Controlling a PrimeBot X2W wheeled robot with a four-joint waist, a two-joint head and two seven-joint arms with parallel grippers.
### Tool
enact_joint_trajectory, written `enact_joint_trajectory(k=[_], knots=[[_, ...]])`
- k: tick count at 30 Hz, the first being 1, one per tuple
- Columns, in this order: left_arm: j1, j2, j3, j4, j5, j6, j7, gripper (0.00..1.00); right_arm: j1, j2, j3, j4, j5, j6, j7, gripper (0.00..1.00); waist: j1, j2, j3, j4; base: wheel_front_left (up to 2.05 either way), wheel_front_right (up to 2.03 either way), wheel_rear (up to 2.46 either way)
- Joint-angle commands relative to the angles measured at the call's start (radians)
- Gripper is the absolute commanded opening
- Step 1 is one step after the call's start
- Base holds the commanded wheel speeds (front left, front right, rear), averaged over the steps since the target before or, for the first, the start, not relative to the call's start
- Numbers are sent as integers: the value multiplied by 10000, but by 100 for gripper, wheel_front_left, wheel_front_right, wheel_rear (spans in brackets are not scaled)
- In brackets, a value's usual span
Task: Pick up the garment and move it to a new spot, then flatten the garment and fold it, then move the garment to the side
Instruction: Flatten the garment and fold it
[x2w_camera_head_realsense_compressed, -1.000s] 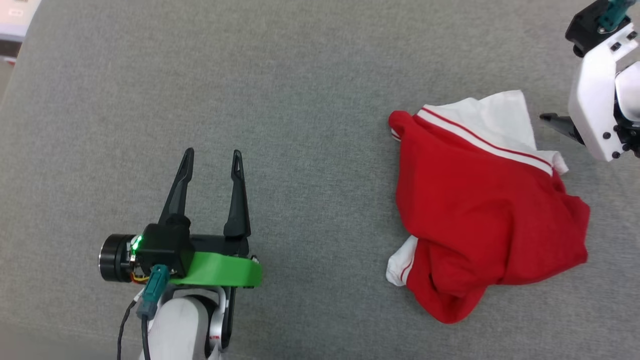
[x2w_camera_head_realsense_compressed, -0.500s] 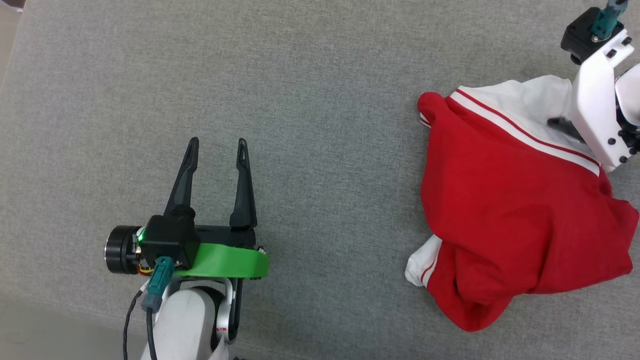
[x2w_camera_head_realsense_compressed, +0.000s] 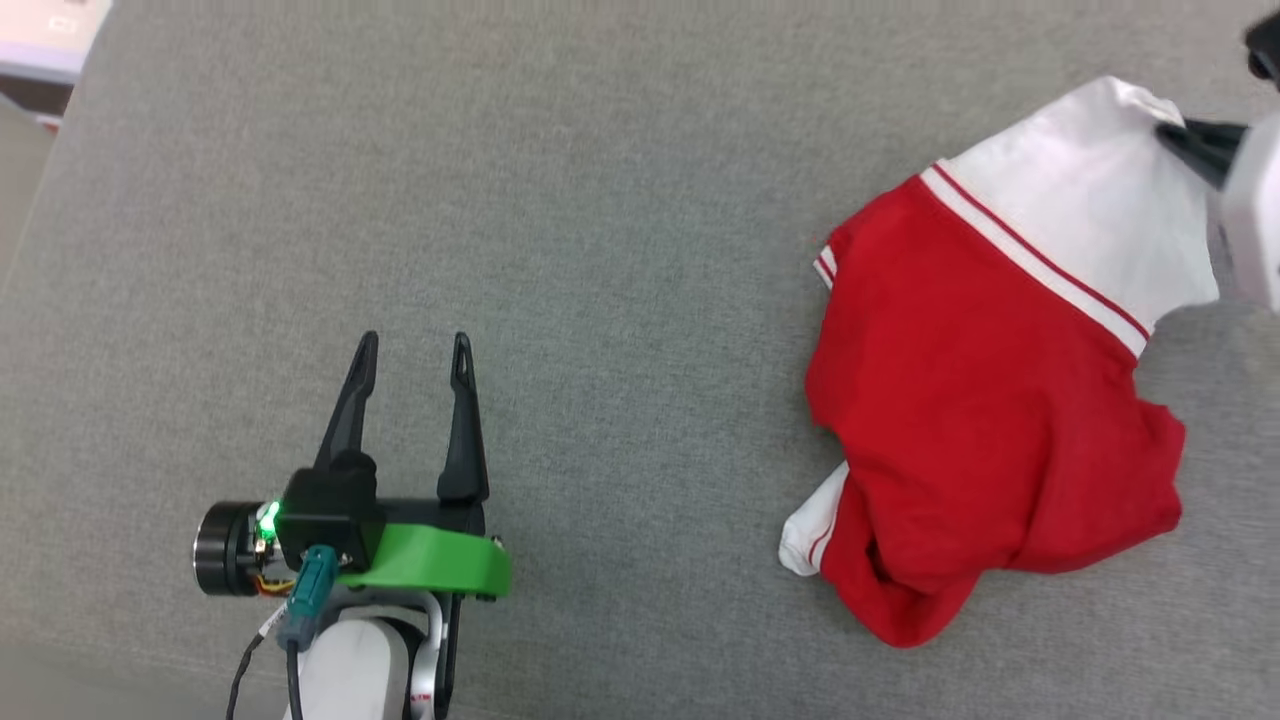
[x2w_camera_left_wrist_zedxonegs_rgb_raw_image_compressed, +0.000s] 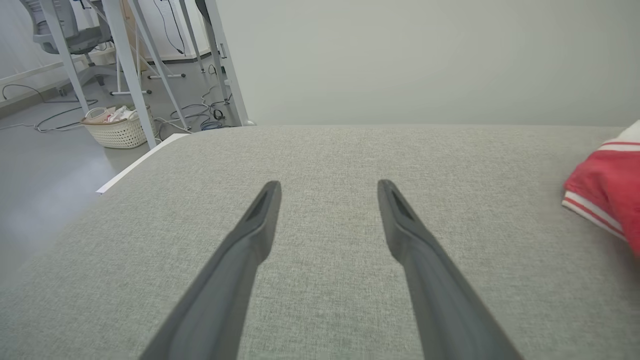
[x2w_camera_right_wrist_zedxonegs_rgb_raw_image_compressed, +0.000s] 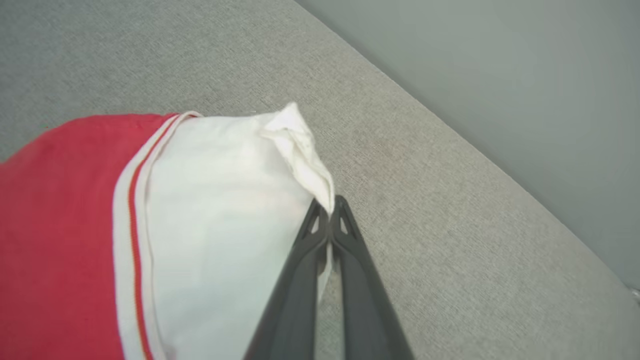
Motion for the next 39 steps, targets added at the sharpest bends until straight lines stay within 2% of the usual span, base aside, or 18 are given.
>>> enact_joint_trajectory(k=[1,6,12,16,20,24,28,29,30,36,39], knots=[[166,-39,60,52,122,-100,-57,100,508,-297,-136,-74,191,-11,-339,0,0,0,-846,-528,0,0,0],[609,-39,262,207,231,-288,-57,100,2211,-1425,-835,-204,686,-11,-1410,0,0,0,-1526,-919,0,0,0],[1105,-39,522,318,310,-429,-57,100,5062,-2085,-1492,304,1589,-11,-2130,0,0,0,-2090,-1341,0,0,0],[1249,-39,598,338,349,-513,-57,100,6845,-1915,-1835,1132,2283,-11,-2445,0,0,0,-2253,-1492,0,0,0],[1256,-39,599,341,360,-559,-57,100,8338,-1467,-2051,2109,2941,-11,-2545,0,0,0,-2262,-1524,0,0,0],[1204,-39,599,364,378,-603,-57,100,9108,-1018,-2267,2959,3285,-11,-2729,0,0,0,-2230,-1521,0,0,0],[1214,-39,635,409,366,-611,-57,100,9299,-661,-2551,3289,3363,-11,-3091,0,0,0,-2318,-1553,0,0,0],[1230,-39,635,425,362,-612,-57,100,9288,-596,-2654,3316,3366,-11,-3261,41,0,0,-2368,-1559,0,0,0],[1253,-39,634,440,357,-615,-57,100,9240,-561,-2798,3337,3301,-11,-3567,100,0,0,-2438,-1569,0,0,0],[1281,-23,666,367,406,-777,-57,100,8817,-590,-3973,3183,2376,-11,-5848,100,0,0,-2819,-1645,0,0,0],[1197,16,642,254,456,-924,-57,100,8386,-476,-5414,2879,1252,-11,-6163,100,0,0,-2921,-1732,0,0,0]])
